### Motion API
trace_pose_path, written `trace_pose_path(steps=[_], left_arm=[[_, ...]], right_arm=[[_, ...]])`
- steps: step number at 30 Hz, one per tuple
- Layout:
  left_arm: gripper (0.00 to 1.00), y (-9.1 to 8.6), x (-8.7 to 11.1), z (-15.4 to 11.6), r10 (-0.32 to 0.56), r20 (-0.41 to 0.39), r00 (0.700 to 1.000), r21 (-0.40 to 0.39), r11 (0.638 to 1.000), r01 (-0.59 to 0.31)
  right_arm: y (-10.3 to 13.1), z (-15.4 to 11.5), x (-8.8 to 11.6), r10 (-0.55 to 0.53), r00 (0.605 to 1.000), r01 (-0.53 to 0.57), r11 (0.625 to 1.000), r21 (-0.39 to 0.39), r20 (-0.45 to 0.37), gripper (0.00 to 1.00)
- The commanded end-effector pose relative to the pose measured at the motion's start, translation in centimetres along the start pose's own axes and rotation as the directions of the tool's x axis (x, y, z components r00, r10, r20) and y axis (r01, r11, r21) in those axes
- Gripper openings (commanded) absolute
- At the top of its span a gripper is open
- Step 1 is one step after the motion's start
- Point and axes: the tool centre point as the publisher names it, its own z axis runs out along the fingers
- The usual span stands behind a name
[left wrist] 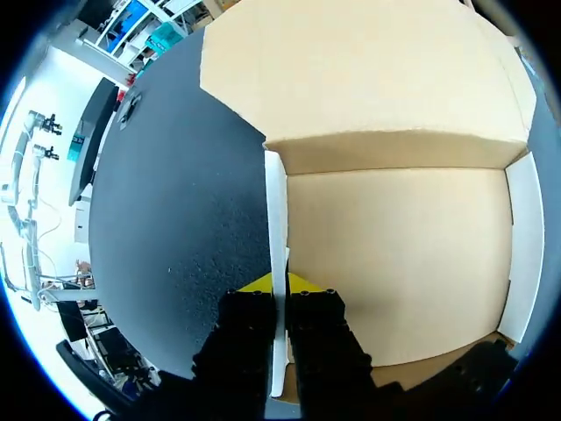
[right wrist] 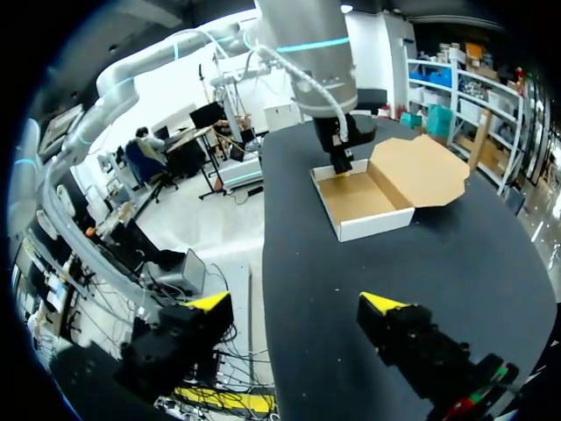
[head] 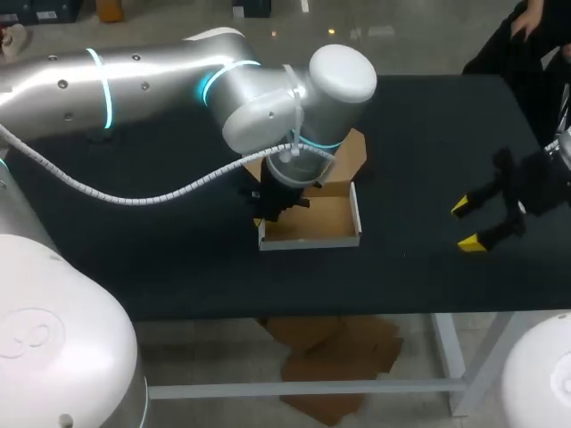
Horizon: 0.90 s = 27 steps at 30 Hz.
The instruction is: Assemble the packaging by folding the flat box into shape, placing the metal phone stand inside, and closing the box properly
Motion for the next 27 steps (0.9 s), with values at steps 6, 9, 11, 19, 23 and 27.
trace_pose_path(steps=[6,9,11,19,23,27], left_arm=[[0.00,-0.4,0.0,0.6,-0.004,0.124,0.992,0.002,1.000,0.004],[0.00,-0.4,-0.5,0.2,-0.030,0.063,0.998,0.002,1.000,0.030],[0.00,-0.3,-0.8,0.1,-0.053,0.017,0.998,0.000,0.999,0.053],[0.00,0.0,-1.8,-0.2,-0.116,-0.128,0.985,-0.005,0.993,0.117],[0.14,0.2,-2.0,-0.5,-0.118,-0.175,0.978,0.002,0.993,0.120],[0.23,0.3,-2.0,-0.7,-0.118,-0.208,0.971,0.013,0.992,0.123]], right_arm=[[0.2,0.0,-0.3,0.000,1.000,0.000,1.000,0.004,-0.026,1.00],[0.2,0.0,-0.4,0.001,1.000,-0.001,1.000,0.005,-0.027,1.00],[0.3,0.1,-0.5,0.001,1.000,-0.001,1.000,0.004,-0.028,1.00],[0.4,0.2,-0.7,0.001,0.999,-0.001,1.000,0.002,-0.036,1.00],[0.4,0.3,-0.8,0.004,0.999,-0.004,1.000,0.001,-0.040,1.00],[0.4,0.5,-0.9,0.010,0.999,-0.010,1.000,-0.001,-0.043,1.00]])
